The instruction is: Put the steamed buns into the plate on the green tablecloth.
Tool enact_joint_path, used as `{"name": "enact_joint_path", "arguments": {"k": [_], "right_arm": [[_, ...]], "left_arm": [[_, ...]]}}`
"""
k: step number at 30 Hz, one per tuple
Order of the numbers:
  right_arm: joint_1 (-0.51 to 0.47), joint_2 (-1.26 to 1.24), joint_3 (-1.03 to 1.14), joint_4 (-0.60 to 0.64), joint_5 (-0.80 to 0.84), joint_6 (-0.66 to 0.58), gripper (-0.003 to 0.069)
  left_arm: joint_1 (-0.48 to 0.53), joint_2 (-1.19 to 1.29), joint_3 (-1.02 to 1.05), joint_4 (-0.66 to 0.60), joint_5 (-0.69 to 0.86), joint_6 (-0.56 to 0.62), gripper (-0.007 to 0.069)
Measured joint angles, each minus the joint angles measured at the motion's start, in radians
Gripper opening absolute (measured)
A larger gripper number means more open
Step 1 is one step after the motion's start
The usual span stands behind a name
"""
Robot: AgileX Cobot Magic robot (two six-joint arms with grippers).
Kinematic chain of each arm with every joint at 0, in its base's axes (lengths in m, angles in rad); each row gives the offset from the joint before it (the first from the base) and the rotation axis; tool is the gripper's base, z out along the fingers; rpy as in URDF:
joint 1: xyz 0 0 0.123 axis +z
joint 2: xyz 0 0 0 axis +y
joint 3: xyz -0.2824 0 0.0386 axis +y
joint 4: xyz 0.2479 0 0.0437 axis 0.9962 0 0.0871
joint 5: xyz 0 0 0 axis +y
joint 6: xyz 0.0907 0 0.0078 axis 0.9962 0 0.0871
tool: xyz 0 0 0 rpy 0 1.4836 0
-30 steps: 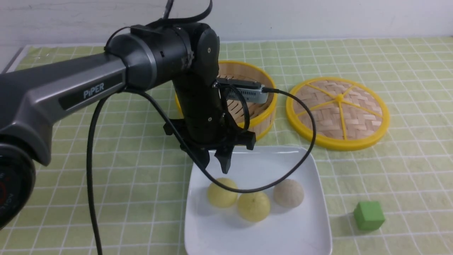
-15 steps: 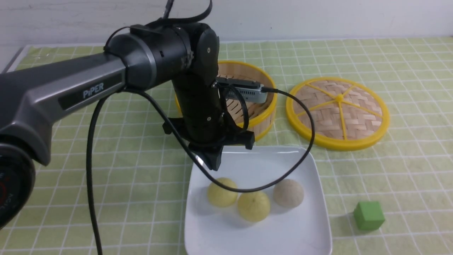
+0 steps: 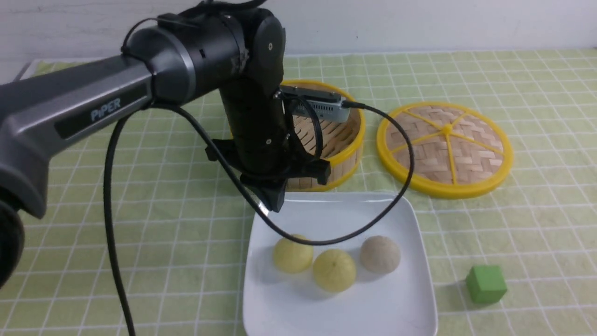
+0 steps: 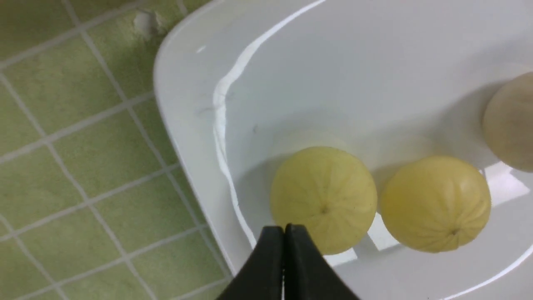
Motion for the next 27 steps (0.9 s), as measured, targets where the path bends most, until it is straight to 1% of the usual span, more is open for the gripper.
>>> {"name": "enact_joint_path", "arguments": {"k": [2, 4, 5, 6, 7, 8, 9, 11, 15, 17, 18, 19, 22, 23, 27], "right_arm": [[-0.060, -0.040, 0.055, -0.015, -0.030, 0.000, 0.0069], [-0.149, -0.062, 0.110, -0.041, -0.054, 0.000, 0.0073], [-0.165, -0.063, 0.125, -0.049, -0.055, 0.000, 0.0074], [-0.219, -0.067, 0.158, -0.069, -0.057, 0.000, 0.0076], [-0.253, -0.067, 0.181, -0.083, -0.056, 0.000, 0.0078], [-0.260, -0.067, 0.181, -0.083, -0.056, 0.000, 0.0078], [-0.304, -0.067, 0.213, -0.105, -0.056, 0.000, 0.0079], [-0.344, -0.067, 0.254, -0.139, -0.054, 0.000, 0.0081], [-0.368, -0.067, 0.257, -0.173, -0.046, 0.000, 0.0086], [-0.370, -0.067, 0.257, -0.181, -0.038, 0.000, 0.0088], [-0.370, -0.067, 0.257, -0.181, -0.038, 0.000, 0.0089], [-0.370, -0.067, 0.256, -0.183, -0.036, 0.000, 0.0090], [-0.370, -0.067, 0.256, -0.184, -0.034, 0.000, 0.0094], [-0.370, -0.067, 0.256, -0.184, -0.034, 0.000, 0.0095], [-0.370, -0.067, 0.256, -0.184, -0.034, 0.000, 0.0101]], "left_arm": [[0.000, -0.024, 0.000, 0.022, 0.003, 0.000, 0.0020], [0.000, -0.052, 0.000, 0.050, 0.009, 0.000, 0.0020], [0.000, -0.054, 0.000, 0.053, 0.009, 0.000, 0.0020], [0.000, -0.079, 0.000, 0.069, 0.010, 0.000, 0.0020], [0.000, -0.096, 0.000, 0.077, 0.011, 0.003, 0.0020], [0.000, -0.100, 0.000, 0.077, 0.012, 0.004, 0.0020], [0.000, -0.132, 0.000, 0.090, 0.013, 0.011, 0.0022], [0.000, -0.202, 0.009, 0.107, 0.013, 0.031, 0.0023], [0.000, -0.328, 0.053, 0.113, 0.016, 0.041, 0.0029], [0.000, -0.423, 0.110, 0.115, 0.018, 0.041, 0.0031], [0.000, -0.423, 0.110, 0.115, 0.019, 0.041, 0.0031], [0.000, -0.498, 0.156, 0.118, 0.021, 0.041, 0.0031], [0.000, -0.643, 0.276, 0.133, 0.021, 0.041, 0.0032], [0.000, -0.653, 0.284, 0.134, 0.021, 0.041, 0.0032], [0.000, -0.866, 0.449, 0.142, 0.021, 0.040, 0.0034]]}}
